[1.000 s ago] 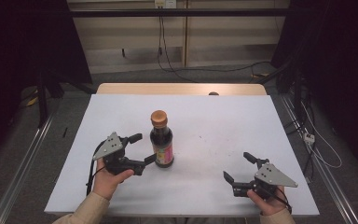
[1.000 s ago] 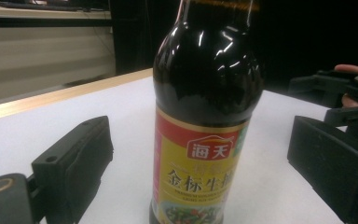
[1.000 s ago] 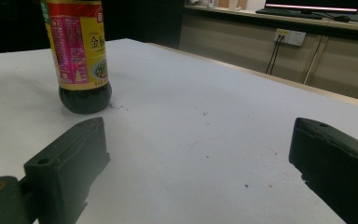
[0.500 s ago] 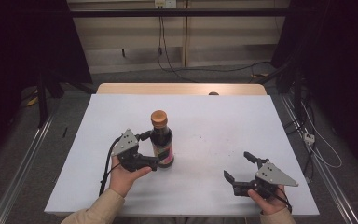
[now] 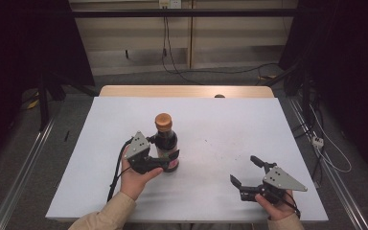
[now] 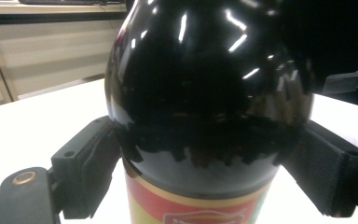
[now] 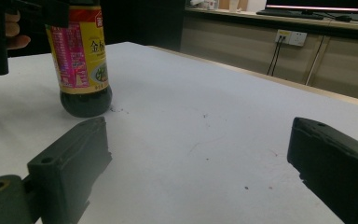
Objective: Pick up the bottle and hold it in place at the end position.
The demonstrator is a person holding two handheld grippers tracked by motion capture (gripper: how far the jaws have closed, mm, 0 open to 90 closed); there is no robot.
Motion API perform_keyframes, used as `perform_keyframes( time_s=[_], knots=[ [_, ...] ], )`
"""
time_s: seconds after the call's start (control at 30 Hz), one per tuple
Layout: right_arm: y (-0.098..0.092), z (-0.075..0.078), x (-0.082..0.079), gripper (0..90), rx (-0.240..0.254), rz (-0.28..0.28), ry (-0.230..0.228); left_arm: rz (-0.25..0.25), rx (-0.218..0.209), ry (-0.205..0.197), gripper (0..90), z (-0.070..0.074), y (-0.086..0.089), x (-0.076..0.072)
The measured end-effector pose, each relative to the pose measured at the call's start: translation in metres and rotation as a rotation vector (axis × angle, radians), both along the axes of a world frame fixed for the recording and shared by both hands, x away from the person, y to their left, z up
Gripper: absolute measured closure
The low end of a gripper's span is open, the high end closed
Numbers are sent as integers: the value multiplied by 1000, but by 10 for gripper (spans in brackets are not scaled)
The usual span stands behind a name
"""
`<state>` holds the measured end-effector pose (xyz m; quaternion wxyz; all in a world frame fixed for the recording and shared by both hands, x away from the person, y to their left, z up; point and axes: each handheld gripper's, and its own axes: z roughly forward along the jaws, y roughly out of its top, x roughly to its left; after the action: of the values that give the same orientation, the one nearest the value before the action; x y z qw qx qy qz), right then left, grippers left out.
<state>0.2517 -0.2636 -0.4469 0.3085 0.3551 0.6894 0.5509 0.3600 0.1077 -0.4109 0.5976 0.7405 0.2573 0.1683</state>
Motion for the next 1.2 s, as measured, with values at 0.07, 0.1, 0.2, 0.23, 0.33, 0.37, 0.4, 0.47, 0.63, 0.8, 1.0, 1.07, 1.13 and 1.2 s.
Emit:
perform_keyframes(
  time_s=[0.07,0.1,0.2,0.23,0.33,0.37,0.4,0.47,0.63,0.8,1.0,1.07,1.13,1.2],
  knots=[
    [0,0,0,51,-1,-1,2,10,-1,0,165,0,-1,0],
    [0,0,0,50,-1,-2,0,16,4,2,171,-1,-2,1],
    [0,0,0,48,-1,-4,-1,15,5,0,193,-3,-6,2],
    [0,0,0,48,-1,-3,-1,14,8,-3,204,-3,-7,2],
    [0,0,0,48,2,-3,0,17,14,-5,250,-4,-8,3],
    [-1,0,0,48,0,-4,-1,18,13,-11,273,-4,-9,3],
    [-1,0,0,48,0,-4,-3,18,13,-11,286,-4,-9,3],
    [-1,0,0,48,0,-5,-3,19,22,-17,289,-4,-9,3],
    [-1,1,0,47,3,-8,-5,12,27,-22,297,-3,-9,4],
    [-1,1,1,47,4,-1,-7,23,37,-21,300,-1,-10,4],
    [-2,1,0,45,12,-7,-10,5,48,-15,302,2,-16,11],
    [-2,1,1,45,16,-9,-9,4,65,-34,302,4,-19,13],
    [-2,1,1,45,18,-8,-7,0,66,-42,303,5,-20,16],
    [-2,1,1,45,17,-6,-7,-6,49,-38,303,7,-21,20]
  ],
)
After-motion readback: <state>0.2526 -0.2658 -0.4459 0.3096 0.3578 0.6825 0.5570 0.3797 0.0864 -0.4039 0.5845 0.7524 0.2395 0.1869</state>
